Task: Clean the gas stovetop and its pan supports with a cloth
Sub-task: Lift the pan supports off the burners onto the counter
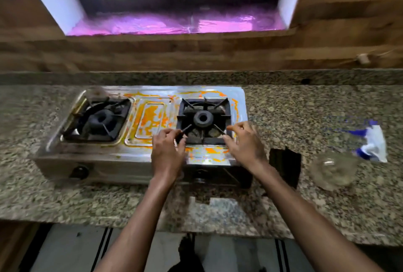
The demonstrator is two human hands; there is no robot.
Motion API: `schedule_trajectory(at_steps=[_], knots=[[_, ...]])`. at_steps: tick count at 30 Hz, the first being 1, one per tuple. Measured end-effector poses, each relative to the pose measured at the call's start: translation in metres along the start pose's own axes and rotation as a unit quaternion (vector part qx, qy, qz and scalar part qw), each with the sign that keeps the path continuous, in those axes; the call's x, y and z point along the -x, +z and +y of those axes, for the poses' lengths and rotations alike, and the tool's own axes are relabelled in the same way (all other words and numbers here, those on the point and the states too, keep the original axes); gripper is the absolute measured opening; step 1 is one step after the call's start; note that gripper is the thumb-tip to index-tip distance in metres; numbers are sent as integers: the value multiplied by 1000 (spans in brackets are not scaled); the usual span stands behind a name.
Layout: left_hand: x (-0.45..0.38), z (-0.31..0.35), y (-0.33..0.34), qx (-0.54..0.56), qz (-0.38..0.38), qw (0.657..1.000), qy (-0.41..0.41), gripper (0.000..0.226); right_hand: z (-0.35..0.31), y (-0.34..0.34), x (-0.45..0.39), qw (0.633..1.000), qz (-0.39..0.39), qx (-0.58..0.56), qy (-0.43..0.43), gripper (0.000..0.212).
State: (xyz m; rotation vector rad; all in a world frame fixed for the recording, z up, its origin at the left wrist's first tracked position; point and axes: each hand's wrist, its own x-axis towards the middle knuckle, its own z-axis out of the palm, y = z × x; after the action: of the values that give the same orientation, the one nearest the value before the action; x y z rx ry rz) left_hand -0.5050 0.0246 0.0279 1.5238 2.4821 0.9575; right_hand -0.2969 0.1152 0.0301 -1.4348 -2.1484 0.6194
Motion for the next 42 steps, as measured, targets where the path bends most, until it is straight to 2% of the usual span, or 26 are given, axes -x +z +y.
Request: schedule_trajectory(at_steps=[3, 8, 11, 14, 16, 19, 22, 24, 27, 30, 35, 39, 42], knots=[[-21, -13, -3, 6, -51, 998, 38, 22, -14, 14, -8, 998, -4, 56, 34, 28], [-41, -15, -13, 26, -103, 991, 86, 13, -21, 21, -14, 992, 16, 74, 97, 14], [-47, -18, -14, 44, -103, 990, 91, 12, -29, 19, -19, 991, 31, 14, 126, 11], [-53, -21, -15, 97, -91, 988, 84, 9, -46, 10, -26, 980, 42, -97, 166, 30], [-56, -22, -20, 122, -82, 986, 78, 10, -60, 6, -29, 945, 50, -241, 217, 36], [-60, -20, -25, 128, -86, 985, 82, 11, -71, 7, -28, 867, 90, -407, 271, 17], [-64, -22, -32, 116, -77, 987, 81, 11, -70, 9, -28, 769, 37, -539, 342, 56], [-66, -24, -36, 110, -69, 988, 82, 11, -69, 8, -28, 739, -28, -566, 364, 55], [-66, -26, -50, 112, -37, 988, 96, 15, -73, 9, -32, 721, -61, -596, 349, 30], [-67, -46, -71, 115, 28, 992, 45, 18, -83, 17, -36, 702, -46, -631, 327, 21], [-69, -140, -117, 63, 127, 981, -136, 25, -107, 40, -42, 676, -71, -661, 318, 22], [-70, -197, -152, -14, 125, 969, -211, 22, -133, 56, -46, 685, -100, -654, 305, 22], [-79, -224, -164, -76, 76, 975, -195, 26, -151, 72, -51, 690, -102, -651, 300, 19]])
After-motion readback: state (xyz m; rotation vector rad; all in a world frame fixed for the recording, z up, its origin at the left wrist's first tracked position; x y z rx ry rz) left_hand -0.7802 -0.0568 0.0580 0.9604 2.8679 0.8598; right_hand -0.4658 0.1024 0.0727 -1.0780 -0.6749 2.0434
